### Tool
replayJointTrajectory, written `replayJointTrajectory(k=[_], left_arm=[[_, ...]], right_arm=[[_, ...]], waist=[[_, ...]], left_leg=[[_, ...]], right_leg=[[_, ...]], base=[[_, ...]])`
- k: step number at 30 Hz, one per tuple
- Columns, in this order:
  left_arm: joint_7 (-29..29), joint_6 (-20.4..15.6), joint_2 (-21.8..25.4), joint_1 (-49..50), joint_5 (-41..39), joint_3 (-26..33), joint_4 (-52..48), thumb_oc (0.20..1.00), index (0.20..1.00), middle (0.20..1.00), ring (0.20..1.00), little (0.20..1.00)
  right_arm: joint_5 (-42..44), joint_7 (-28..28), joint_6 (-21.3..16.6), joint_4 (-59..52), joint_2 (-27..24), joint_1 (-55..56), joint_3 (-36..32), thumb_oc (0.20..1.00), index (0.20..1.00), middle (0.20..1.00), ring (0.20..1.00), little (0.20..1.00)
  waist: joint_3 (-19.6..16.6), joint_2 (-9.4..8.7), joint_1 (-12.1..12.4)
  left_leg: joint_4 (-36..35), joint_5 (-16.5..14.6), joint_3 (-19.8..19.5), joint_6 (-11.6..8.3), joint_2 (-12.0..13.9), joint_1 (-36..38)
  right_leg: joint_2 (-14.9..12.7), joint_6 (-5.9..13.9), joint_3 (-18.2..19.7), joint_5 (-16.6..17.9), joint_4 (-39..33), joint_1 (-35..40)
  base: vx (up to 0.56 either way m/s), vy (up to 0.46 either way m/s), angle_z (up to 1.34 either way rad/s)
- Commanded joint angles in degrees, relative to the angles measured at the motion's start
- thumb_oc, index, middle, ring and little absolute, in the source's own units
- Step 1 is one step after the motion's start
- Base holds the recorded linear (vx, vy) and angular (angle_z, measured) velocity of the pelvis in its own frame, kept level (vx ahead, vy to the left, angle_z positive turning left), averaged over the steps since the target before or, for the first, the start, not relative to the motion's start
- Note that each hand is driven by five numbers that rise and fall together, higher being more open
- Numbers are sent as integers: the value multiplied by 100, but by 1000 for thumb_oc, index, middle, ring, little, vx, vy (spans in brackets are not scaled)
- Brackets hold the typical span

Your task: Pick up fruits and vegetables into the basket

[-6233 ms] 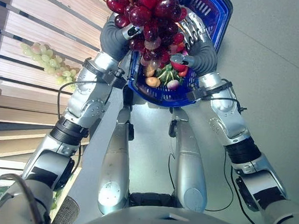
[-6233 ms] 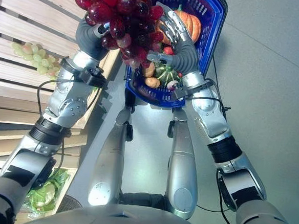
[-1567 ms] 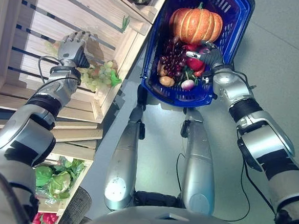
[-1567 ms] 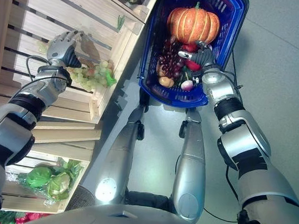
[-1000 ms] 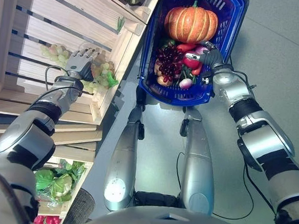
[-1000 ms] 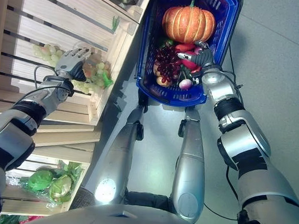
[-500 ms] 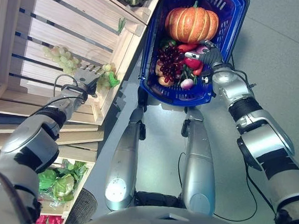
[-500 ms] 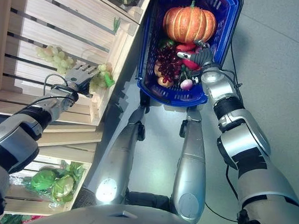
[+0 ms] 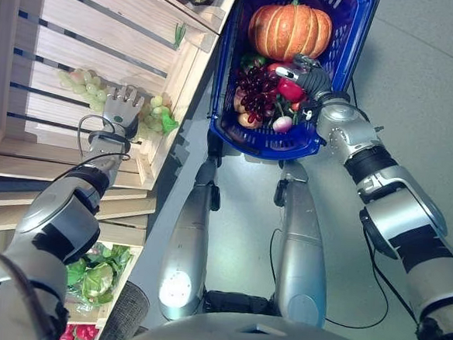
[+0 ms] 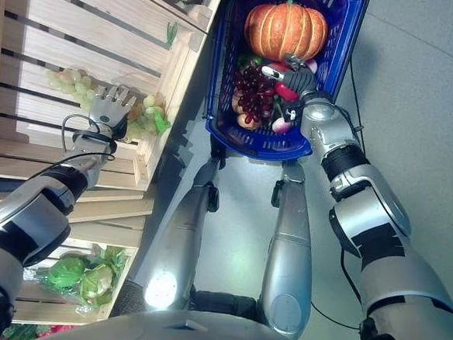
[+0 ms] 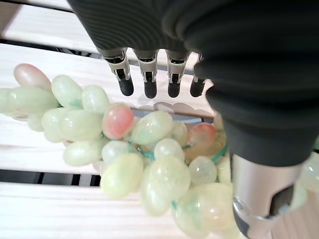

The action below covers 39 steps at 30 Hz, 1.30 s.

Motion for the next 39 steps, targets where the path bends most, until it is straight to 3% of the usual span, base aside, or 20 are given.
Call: replayJointTrajectory(k=[1, 6, 12, 15, 20, 24, 29, 34, 39], left_arm=[[99, 605, 58, 197, 121, 504, 302, 1000, 1000, 1000, 1000, 1000], [41, 784, 148, 356, 14, 612, 261, 1000, 1000, 1000, 1000, 1000], [83, 749, 196, 634, -115, 738, 350, 1000, 1000, 1000, 1000, 1000], [174, 787, 153, 782, -167, 807, 412, 1000, 1000, 1000, 1000, 1000], [307, 749, 89, 860, -216, 872, 539, 1000, 1000, 1000, 1000, 1000], [253, 686, 120, 771, -174, 859, 576, 1000, 1000, 1000, 1000, 1000], [88, 638, 183, 549, -153, 743, 619, 1000, 1000, 1000, 1000, 1000], [-51, 527, 253, 295, -218, 603, 712, 1000, 1000, 1000, 1000, 1000], [-31, 516, 237, 161, -278, 544, 784, 1000, 1000, 1000, 1000, 1000]], right_arm=[[317, 67, -739, -825, 139, 446, -23, 1000, 1000, 1000, 1000, 1000], [-546, -639, -1362, -1826, -196, 872, -28, 1000, 1000, 1000, 1000, 1000], [-1161, -1598, -2347, -2420, -484, 1362, -604, 1000, 1000, 1000, 1000, 1000], [-1643, -2682, -2852, -2456, -588, 1598, -1060, 1000, 1000, 1000, 1000, 1000], [-1937, -3996, -3340, -2089, -687, 1793, -1743, 1000, 1000, 1000, 1000, 1000], [-1965, -4811, -3423, -1479, -870, 1682, -2123, 1000, 1000, 1000, 1000, 1000], [-1343, -4840, -3336, -390, -1073, 1366, -2291, 1000, 1000, 1000, 1000, 1000], [-395, -3984, -3211, 873, -1179, 1150, -2459, 1000, 1000, 1000, 1000, 1000], [-37, -3467, -2993, 1441, -1132, 1104, -2426, 1000, 1000, 1000, 1000, 1000]], waist=[[-185, -79, -144], [-185, -226, -281], [-185, -276, -417], [-185, -266, -477], [-185, -249, -526], [-185, -240, -500], [-185, -239, -449], [-185, -231, -397], [-185, -242, -378]], left_leg=[[248, -204, 199, 207, -353, -356], [169, -187, 234, 208, -301, -376], [146, -215, 241, 207, -280, -354], [146, -250, 231, 216, -285, -350], [170, -322, 212, 230, -301, -365], [196, -374, 161, 253, -332, -395], [233, -415, 118, 269, -353, -449], [272, -444, 81, 293, -361, -490], [291, -439, 67, 298, -363, -530]], right_leg=[[410, 95, -567, -353, -323, 452], [463, 132, -541, -292, -382, 401], [468, 176, -487, -270, -419, 403], [461, 199, -441, -269, -432, 398], [431, 229, -405, -261, -467, 386], [407, 241, -415, -242, -509, 384], [406, 236, -434, -215, -504, 331], [413, 233, -451, -218, -484, 304], [427, 225, -455, -208, -480, 272]], base=[[-28, -39, 2], [-7, -8, 0], [0, 0, 0], [0, 0, 0], [0, 2, -1], [-1, -16, 0], [3, -27, 0], [3, -10, 1], [0, 0, 0]])
